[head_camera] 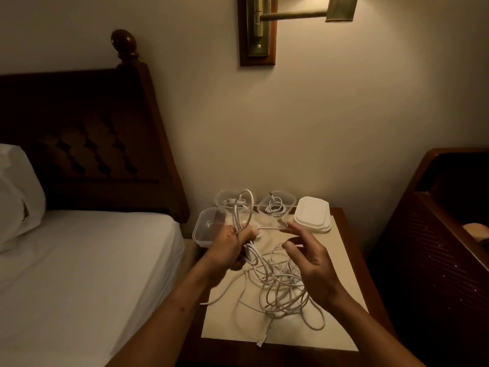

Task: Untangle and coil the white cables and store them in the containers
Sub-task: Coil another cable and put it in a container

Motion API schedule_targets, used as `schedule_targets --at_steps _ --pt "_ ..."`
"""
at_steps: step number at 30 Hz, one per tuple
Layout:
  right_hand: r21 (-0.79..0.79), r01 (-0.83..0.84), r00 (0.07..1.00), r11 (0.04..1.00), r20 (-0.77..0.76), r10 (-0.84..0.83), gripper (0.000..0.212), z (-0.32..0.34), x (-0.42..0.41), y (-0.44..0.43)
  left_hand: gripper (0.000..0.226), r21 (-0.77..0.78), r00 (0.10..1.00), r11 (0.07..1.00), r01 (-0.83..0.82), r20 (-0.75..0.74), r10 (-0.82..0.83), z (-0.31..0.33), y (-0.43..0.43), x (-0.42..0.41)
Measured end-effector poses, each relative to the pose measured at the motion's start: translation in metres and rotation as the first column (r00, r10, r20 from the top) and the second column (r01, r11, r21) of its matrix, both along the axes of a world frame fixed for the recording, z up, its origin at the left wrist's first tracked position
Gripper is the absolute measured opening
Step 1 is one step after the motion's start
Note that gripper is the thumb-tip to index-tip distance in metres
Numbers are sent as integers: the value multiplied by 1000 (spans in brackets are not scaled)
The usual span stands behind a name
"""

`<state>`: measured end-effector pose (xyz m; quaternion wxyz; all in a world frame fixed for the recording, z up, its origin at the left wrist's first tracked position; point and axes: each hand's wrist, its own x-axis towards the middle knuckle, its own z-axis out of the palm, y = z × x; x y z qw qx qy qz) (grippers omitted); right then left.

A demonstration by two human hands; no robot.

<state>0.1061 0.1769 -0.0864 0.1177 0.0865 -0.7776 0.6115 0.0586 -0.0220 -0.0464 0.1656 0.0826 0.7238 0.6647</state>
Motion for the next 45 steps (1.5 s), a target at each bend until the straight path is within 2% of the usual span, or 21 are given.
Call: schedule_targets --at_steps 2,4,7,11,12,14,16,17,20,23,25,27,29,32,34,36,38,41,43,45 --pt "57 -87 995 995 -50 89 45 3 12 -5 28 46 998 999 15 59 -18 -6 0 15" --pt "57 -79 994 995 -69 82 40 -1 21 -9 28 62 994 997 54 93 -60 -12 -1 24" --pt "-51 -42 993 998 -111 36 24 -6 29 -12 27 35 982 987 157 104 -160 -18 0 35" --pt "-205 25 996 978 -81 -43 25 3 38 -14 26 46 932 946 321 160 -324 -21 0 49" --pt "-261 68 994 963 -60 -86 26 7 39 -13 32 42 919 936 349 179 -351 -21 -1 51" --pt "-372 144 986 917 -27 -165 31 17 35 -7 59 47 897 924 379 227 -380 -23 -7 53" --pt "-454 146 987 879 3 -162 34 27 30 3 87 62 873 914 400 277 -401 -27 -14 54" --pt "-470 126 991 874 12 -136 33 31 27 8 95 55 867 911 409 288 -406 -28 -19 53" --pt "-456 55 998 888 36 -43 18 37 24 19 98 -20 847 876 482 267 -460 -29 -28 57" --pt "-420 -18 997 907 64 50 18 39 30 21 106 -125 807 812 570 274 -524 -24 -35 56" --pt "-409 -68 992 910 71 106 20 43 37 20 116 -158 740 731 664 285 -610 -12 -40 54" --pt "-379 -137 980 915 84 182 23 47 44 22 122 -240 656 611 755 287 -698 4 -42 53" --pt "-345 -207 959 915 115 260 27 52 48 24 108 -335 631 540 772 301 -715 21 -41 52" --pt "-293 -273 939 916 125 320 29 59 52 26 67 -460 700 539 706 339 -628 46 -31 53" --pt "-240 -287 942 927 102 318 26 63 53 26 57 -576 747 514 635 289 -599 52 -23 52" --pt "-226 -288 944 931 96 315 20 65 53 26 61 -609 773 536 585 219 -595 51 -18 52" --pt "-215 -282 947 935 91 307 15 65 53 27 57 -581 829 644 498 103 -549 52 -13 54" --pt "-99 -247 966 964 52 253 12 66 54 24 61 -380 917 847 372 12 -398 58 -3 58" --pt "-56 -220 975 974 14 221 14 68 54 19 55 -281 923 888 364 -15 -383 57 6 64" --pt "-80 -161 987 984 0 161 19 69 54 13 35 -212 927 913 347 -66 -368 51 15 69"
